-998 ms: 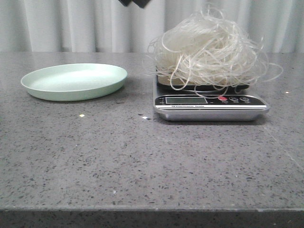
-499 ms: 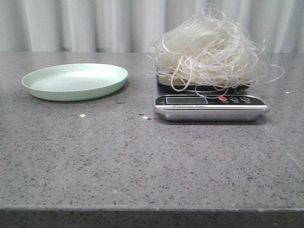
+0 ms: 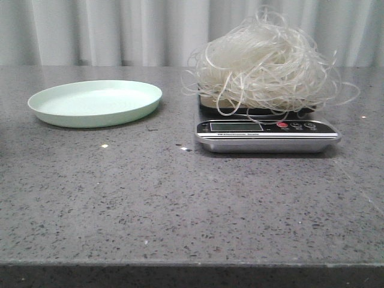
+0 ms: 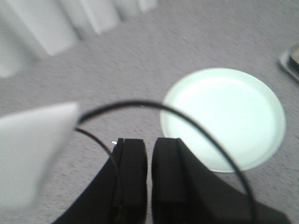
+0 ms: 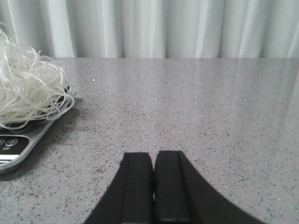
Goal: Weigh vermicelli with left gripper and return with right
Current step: 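Withdraw the left gripper and let the scale weigh the noodles, then lower the right gripper onto the vermicelli on the scale and grasp it, then lift the vermicelli with the right gripper and carry it over the green plate, then lower the vermicelli onto the green plate and open the right gripper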
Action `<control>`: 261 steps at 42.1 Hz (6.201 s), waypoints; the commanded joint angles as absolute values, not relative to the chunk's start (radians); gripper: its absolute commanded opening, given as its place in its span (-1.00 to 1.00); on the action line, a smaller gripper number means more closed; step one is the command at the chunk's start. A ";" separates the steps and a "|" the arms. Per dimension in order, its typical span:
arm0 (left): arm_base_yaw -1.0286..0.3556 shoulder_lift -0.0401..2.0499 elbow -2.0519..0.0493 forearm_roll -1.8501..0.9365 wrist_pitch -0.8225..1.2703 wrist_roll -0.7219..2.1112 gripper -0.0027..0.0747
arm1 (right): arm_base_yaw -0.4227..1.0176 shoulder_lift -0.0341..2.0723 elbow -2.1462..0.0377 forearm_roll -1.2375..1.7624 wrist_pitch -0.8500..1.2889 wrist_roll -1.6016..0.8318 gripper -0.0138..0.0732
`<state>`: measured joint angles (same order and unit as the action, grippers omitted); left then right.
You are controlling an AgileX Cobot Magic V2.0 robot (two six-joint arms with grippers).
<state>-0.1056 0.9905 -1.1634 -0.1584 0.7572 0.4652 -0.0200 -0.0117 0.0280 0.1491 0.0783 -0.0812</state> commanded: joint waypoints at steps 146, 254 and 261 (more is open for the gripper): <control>-0.139 0.374 -0.446 -0.192 0.107 0.444 -0.56 | 0.320 1.573 -1.279 0.383 0.662 -0.666 -0.32; -0.139 0.374 -0.446 -0.192 0.106 0.444 -0.56 | 0.654 1.986 -1.974 0.569 0.573 -0.666 -0.08; -0.139 0.374 -0.446 -0.192 0.106 0.444 -0.56 | 0.653 1.986 -1.974 0.569 0.573 -0.666 0.33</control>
